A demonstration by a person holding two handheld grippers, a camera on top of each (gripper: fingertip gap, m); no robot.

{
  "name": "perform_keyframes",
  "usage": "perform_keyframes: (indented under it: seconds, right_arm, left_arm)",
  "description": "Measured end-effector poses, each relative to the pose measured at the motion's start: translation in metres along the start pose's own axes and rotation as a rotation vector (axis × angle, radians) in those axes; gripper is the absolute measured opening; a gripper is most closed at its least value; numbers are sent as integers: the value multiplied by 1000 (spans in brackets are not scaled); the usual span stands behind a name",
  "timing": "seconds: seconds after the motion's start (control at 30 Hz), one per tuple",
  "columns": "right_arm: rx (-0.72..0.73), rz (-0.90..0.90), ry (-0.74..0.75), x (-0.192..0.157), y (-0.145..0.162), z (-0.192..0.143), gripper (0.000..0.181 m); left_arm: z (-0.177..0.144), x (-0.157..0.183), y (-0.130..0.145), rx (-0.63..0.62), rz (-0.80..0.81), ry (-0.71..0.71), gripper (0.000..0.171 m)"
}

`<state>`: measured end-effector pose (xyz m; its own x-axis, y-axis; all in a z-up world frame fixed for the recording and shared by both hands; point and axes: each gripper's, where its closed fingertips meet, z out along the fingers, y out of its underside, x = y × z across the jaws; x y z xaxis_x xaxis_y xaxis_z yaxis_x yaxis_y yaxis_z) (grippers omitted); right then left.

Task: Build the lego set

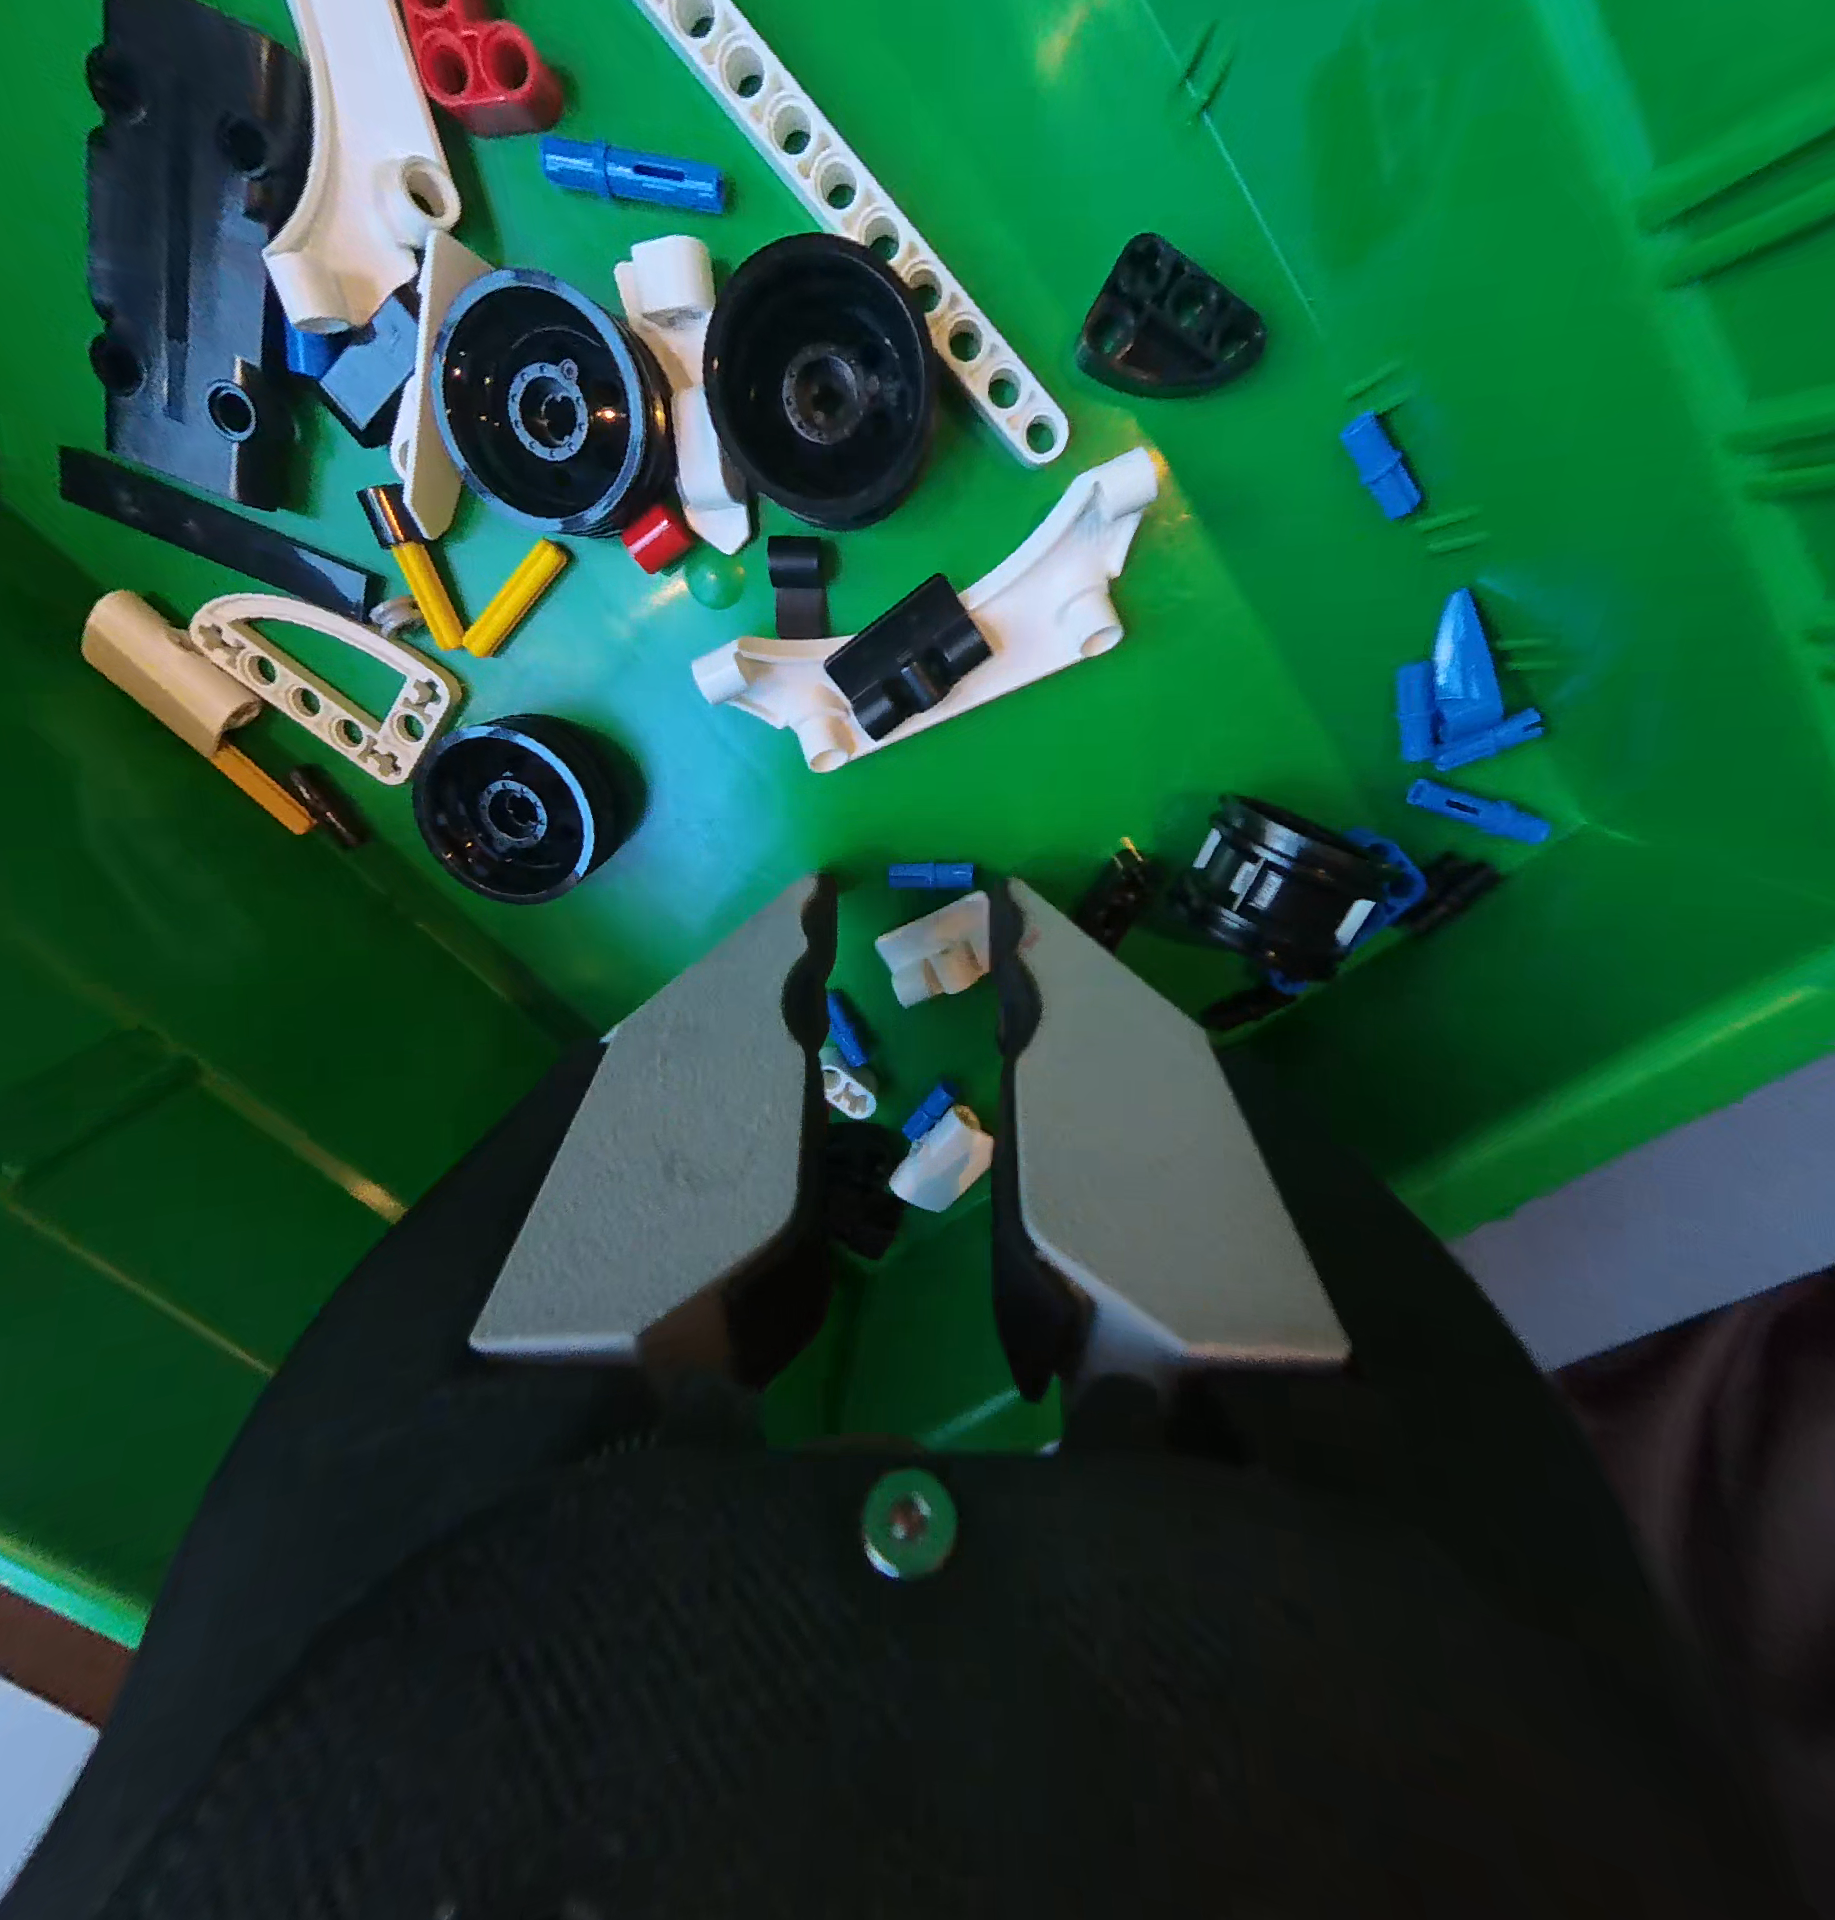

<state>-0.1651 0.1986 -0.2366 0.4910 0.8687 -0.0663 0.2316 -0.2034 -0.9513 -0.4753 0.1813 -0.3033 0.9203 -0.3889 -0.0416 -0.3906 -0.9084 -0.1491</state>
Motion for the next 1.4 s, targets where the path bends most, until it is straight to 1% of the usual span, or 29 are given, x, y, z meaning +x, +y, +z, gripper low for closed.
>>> perform_keyframes:
  seconds: [0.2, 0.3, 0.43, 0.53, 0.6, 0.67, 0.77, 0.83, 0.9, 0.97, 1.03, 1.1, 1.13, 1.2, 1.27, 1.3, 1.4]
  right_arm:
    - [2, 10, -18, -7, 1, -3, 12]
    - [-1, 6, -16, -8, 2, -4, 12]
    - [-1, 8, -12, -8, 2, -5, 12]
    - [-3, 6, -8, -8, 3, -5, 12]
    - [-7, 4, -7, -8, 3, -5, 12]
    - [-12, 2, -6, -8, 4, -4, 12]
    - [-13, 0, -3, -8, 4, -4, 12]
    - [-3, -8, 3, -8, 2, -5, 10]
    - [29, -20, 33, -4, -4, -9, 8]
    - [86, -41, 108, 7, -15, -20, 6]
    - [142, -53, 195, 22, -24, -34, 6]
    - [154, -29, 260, 37, -24, -45, 4]
    - [150, -12, 276, 42, -21, -48, 4]
    - [141, 20, 279, 46, -16, -51, 4]
    - [144, 34, 266, 45, -15, -54, 4]
    - [145, 31, 260, 42, -15, -55, 4]
    - [129, 11, 249, 36, -12, -56, 4]
  left_arm:
    - [0, -2, -3, 18, -9, -10, 24]
    - [0, 3, -3, 29, 26, -13, 14]
    - [-1, 3, -4, 68, 114, -85, 14]
    - [-5, -2, -6, 106, 188, -181, 15]
    - [-13, -5, -9, 138, 246, -257, 15]
    - [-28, -5, -14, 177, 294, -337, 14]
    - [-59, 6, -28, 249, 342, -388, 14]
    - [-86, 23, -46, 340, 410, -417, 14]
    - [-109, 55, -67, 450, 494, -410, 14]
    - [-127, 96, -88, 561, 582, -385, 14]
    - [-131, 147, -103, 649, 647, -292, 14]
    - [-118, 205, -107, 691, 703, -120, 14]
    - [-109, 226, -111, 707, 713, -77, 13]
    - [-83, 253, -116, 699, 729, -30, 13]
    - [-55, 268, -124, 687, 716, 18, 13]
    - [-40, 273, -128, 660, 709, 43, 13]
    - [-8, 272, -137, 594, 703, 63, 14]
